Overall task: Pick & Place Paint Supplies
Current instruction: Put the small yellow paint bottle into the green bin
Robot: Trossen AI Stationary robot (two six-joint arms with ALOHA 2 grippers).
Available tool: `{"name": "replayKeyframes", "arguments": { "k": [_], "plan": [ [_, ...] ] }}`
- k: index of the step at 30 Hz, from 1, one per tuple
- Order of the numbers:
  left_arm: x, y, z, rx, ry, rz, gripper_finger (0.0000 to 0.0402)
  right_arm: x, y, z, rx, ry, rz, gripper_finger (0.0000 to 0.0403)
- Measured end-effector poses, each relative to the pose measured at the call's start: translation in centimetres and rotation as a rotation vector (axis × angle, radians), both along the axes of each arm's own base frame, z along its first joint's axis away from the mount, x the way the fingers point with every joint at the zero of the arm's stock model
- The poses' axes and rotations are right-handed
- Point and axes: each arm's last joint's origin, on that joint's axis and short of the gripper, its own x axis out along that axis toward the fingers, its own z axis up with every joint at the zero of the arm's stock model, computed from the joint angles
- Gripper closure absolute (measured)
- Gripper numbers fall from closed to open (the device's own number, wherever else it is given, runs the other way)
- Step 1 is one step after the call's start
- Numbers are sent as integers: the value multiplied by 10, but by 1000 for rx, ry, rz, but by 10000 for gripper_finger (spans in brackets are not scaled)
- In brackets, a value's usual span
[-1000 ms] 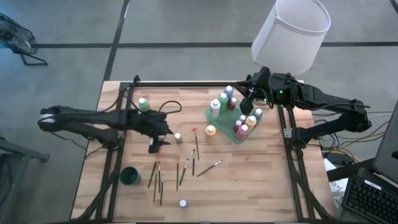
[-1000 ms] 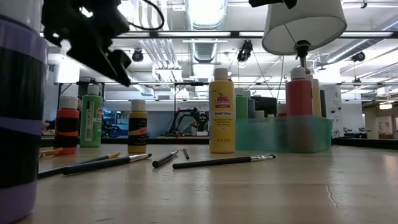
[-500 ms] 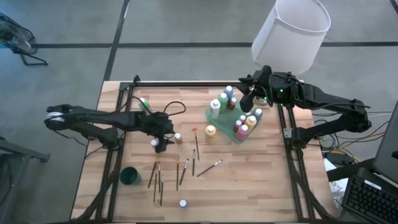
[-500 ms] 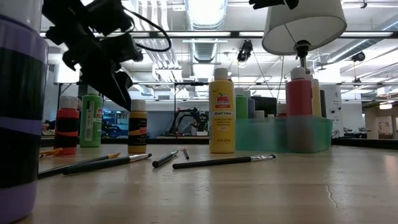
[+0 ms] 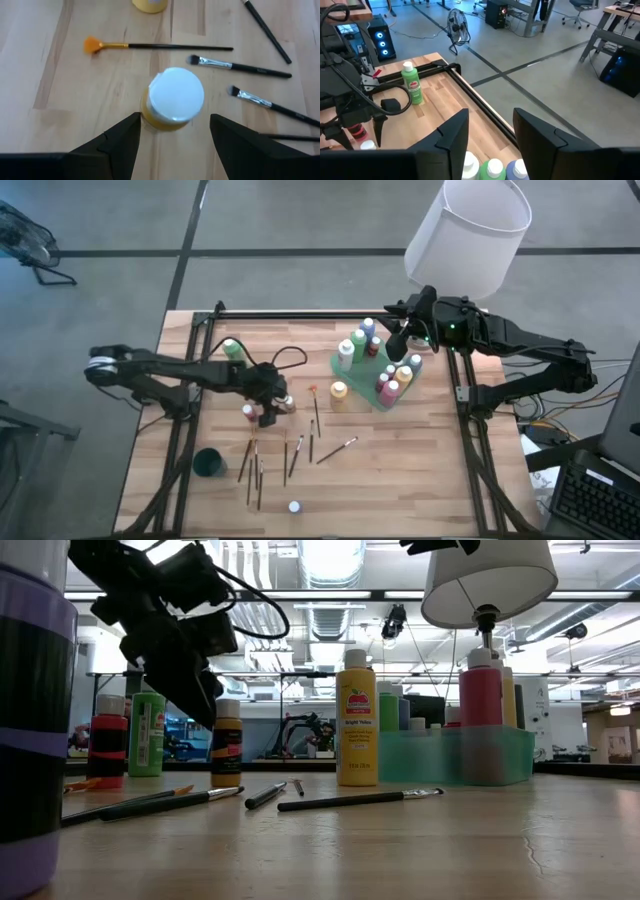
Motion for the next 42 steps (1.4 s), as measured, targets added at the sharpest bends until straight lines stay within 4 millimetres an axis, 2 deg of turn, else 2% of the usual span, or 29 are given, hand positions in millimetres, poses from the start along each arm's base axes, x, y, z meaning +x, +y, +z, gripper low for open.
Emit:
{"name": "replayKeyframes", "arguments": {
  "k": [5, 19, 26, 36, 38, 42],
  "plan": [
    [7, 1, -12, -2, 24, 0, 158, 0, 0, 0, -10, 9, 6, 254],
    [21, 3, -33, 17, 30, -21, 158, 0, 0, 0, -39, 31, 19, 299],
    [24, 4, -36, 20, 15, -18, 166, 0, 0, 0, -45, 36, 21, 317],
    [21, 3, -32, 22, 23, -16, 274, 0, 0, 0, -45, 35, 21, 335],
    [19, 4, -26, 18, 54, -15, 277, 0, 0, 0, -34, 28, 17, 333],
    [22, 4, 0, 30, 103, -47, 270, 0, 0, 0, -3, 5, 7, 321]
  ]
}}
